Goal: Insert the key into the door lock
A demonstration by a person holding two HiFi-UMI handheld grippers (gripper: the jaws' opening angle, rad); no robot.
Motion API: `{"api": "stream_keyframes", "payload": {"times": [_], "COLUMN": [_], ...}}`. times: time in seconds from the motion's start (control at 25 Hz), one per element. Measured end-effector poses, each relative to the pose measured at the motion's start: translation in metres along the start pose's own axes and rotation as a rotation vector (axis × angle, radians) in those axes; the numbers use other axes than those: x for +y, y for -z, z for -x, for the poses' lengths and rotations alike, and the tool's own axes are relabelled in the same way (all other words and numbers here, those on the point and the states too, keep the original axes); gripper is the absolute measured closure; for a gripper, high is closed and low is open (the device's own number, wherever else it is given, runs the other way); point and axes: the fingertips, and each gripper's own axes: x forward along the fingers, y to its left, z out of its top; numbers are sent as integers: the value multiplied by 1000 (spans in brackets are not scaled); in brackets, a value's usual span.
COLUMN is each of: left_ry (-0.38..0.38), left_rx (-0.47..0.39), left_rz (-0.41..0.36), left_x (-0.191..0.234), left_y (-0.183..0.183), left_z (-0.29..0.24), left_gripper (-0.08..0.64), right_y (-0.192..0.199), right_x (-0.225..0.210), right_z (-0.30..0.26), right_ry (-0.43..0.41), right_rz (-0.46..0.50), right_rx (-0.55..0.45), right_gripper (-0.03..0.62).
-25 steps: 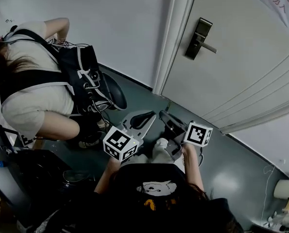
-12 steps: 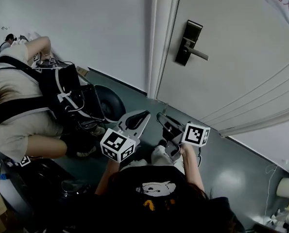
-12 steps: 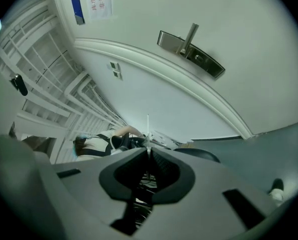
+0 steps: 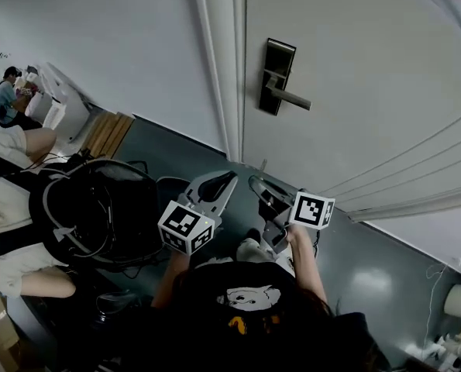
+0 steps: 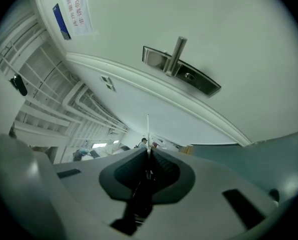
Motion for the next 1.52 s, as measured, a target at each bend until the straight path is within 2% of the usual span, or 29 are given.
{"api": "stream_keyframes", "payload": {"times": [0.28, 0.64, 1.08, 1.52], "left_ry": [4, -13, 25, 61], "left_rx": [3, 30, 15, -17], "left_rz": [-14, -45, -82, -115], "left_x": [-11, -8, -19, -4], "left_y": [-9, -3, -21, -35], "left_z": [-48, -80, -79, -84], "left_gripper": [535, 535, 535, 535], "right_y": [-36, -58, -74, -93], "right_x": [-22, -55, -54, -81], "right_z": [10, -2, -14, -46], "right_ry": [-17, -47, -69, -13], "right_rz": [-10, -29, -71, -33], "right_rx": [19, 59, 38, 29], "right_gripper": [569, 569, 569, 569]}}
